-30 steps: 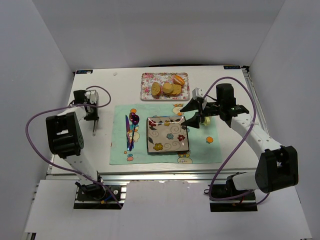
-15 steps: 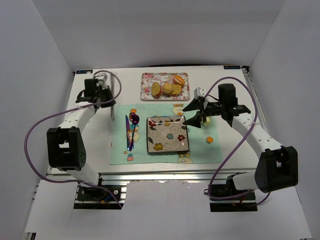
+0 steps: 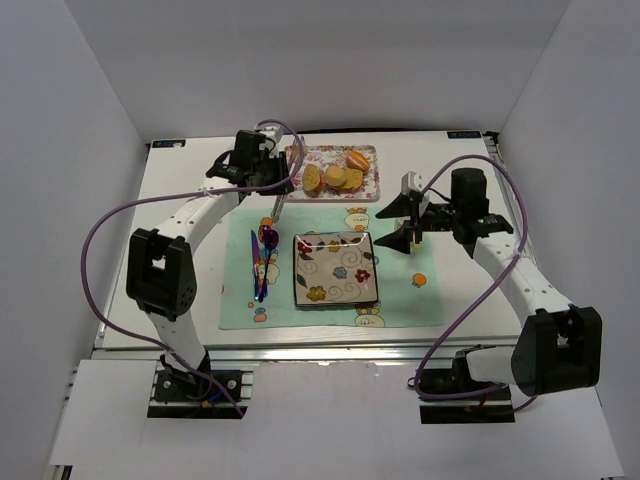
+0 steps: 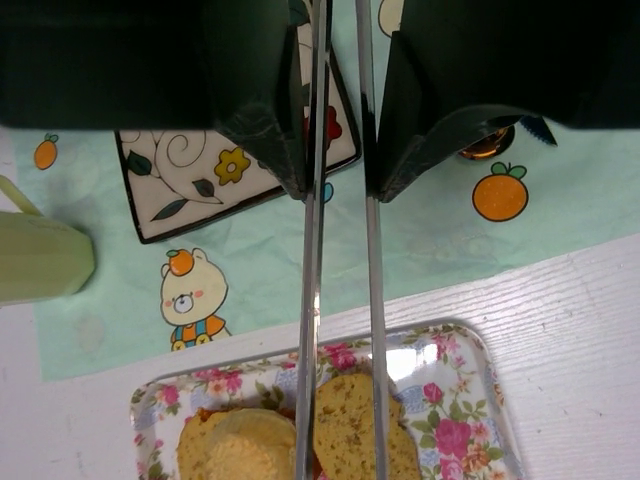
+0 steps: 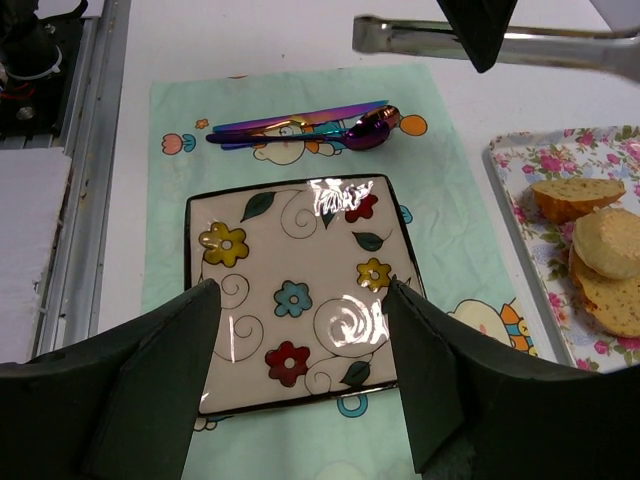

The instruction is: Place the bread

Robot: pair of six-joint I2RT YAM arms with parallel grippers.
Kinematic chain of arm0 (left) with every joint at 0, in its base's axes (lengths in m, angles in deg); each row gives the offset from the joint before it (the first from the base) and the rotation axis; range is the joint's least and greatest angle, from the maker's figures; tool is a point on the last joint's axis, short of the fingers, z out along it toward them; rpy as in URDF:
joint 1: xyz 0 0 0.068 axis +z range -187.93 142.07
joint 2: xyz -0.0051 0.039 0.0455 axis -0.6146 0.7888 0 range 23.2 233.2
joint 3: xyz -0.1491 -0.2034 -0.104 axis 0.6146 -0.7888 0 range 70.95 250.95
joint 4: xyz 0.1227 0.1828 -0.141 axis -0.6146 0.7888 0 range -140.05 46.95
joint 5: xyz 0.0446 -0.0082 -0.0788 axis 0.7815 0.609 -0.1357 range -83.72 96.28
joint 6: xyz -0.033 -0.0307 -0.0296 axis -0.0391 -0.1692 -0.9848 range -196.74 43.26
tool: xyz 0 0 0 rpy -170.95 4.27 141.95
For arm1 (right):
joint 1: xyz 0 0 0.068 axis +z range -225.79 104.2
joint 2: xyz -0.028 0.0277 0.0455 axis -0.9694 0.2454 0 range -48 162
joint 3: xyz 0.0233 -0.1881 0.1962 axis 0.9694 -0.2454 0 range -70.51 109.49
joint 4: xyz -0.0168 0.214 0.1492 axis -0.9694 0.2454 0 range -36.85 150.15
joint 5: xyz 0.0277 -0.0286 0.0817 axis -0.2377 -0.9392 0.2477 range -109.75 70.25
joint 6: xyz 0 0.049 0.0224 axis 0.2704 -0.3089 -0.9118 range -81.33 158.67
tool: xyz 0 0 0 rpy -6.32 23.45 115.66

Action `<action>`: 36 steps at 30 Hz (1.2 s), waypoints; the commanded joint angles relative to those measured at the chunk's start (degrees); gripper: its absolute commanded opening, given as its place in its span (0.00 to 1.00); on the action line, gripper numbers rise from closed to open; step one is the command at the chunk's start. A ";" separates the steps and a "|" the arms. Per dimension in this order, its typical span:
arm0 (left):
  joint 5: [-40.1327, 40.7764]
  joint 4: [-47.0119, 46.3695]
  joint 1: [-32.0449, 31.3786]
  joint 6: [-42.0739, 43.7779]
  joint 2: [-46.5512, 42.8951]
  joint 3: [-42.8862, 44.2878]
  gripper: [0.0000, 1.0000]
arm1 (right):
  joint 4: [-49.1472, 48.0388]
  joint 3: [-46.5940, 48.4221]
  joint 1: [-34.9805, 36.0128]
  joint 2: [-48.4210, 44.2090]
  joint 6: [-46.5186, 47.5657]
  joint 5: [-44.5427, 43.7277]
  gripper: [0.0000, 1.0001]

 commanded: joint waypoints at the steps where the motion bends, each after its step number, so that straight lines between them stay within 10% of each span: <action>1: 3.19 4.24 -1.13 0.28 -0.54 4.50 0.44 | -2.08 -0.70 -0.88 -1.71 -1.07 1.28 0.72; 36: 19.20 16.78 -11.36 8.45 6.94 14.77 0.48 | -2.20 -1.18 -2.14 -1.13 -2.11 3.08 0.73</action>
